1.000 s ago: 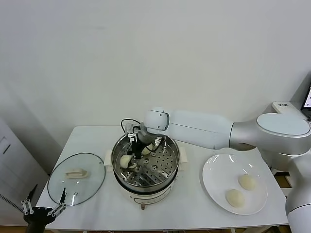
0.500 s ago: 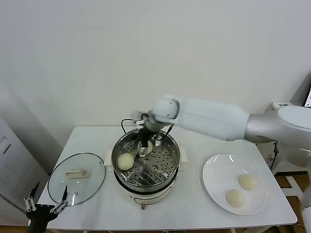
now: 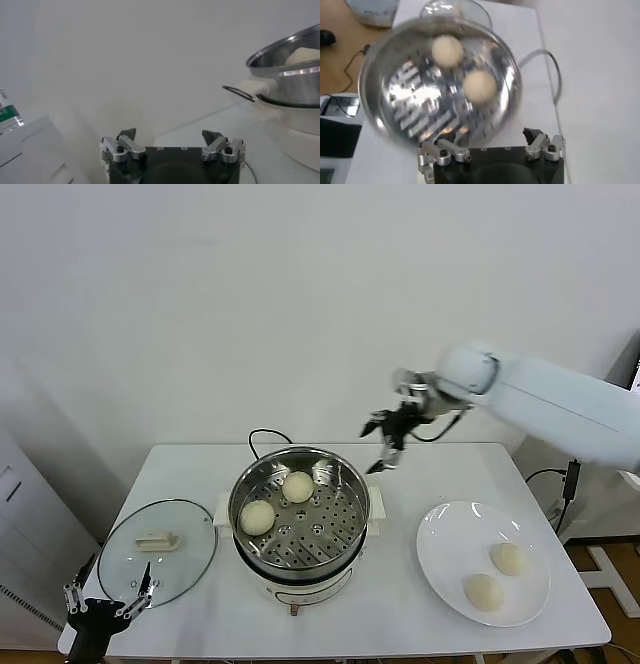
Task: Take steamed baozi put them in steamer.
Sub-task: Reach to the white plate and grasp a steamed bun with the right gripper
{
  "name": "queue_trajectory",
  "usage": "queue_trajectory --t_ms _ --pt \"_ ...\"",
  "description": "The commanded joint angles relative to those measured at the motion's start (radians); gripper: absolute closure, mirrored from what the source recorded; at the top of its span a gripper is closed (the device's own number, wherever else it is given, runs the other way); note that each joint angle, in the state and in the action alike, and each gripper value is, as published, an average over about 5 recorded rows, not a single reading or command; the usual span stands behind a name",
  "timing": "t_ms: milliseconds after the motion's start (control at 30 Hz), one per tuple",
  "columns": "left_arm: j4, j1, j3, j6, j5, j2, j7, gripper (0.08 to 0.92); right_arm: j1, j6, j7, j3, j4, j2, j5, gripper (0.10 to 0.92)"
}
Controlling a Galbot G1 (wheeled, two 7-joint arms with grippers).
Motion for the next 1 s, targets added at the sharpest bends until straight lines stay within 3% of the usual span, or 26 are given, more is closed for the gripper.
queue_trajectory --t_ms 33,467,1000 --pt "-0.002 0.002 0.01 0.0 0.015 -0.027 0.0 0.177 -0.163 0.086 -0.22 0.107 0.043 -0.263 -0.353 0.203" --pt "0.0 0.016 0.009 -0.01 0.016 -0.028 0.0 0.177 -0.649 0.155 -0.242 0.438 0.138 -0.3 -0.641 0.203" --pt "0.001 0.02 0.011 -0.01 0.02 -0.027 0.0 0.177 -0.829 0.157 -0.175 0.533 0.131 -0.256 -0.73 0.203"
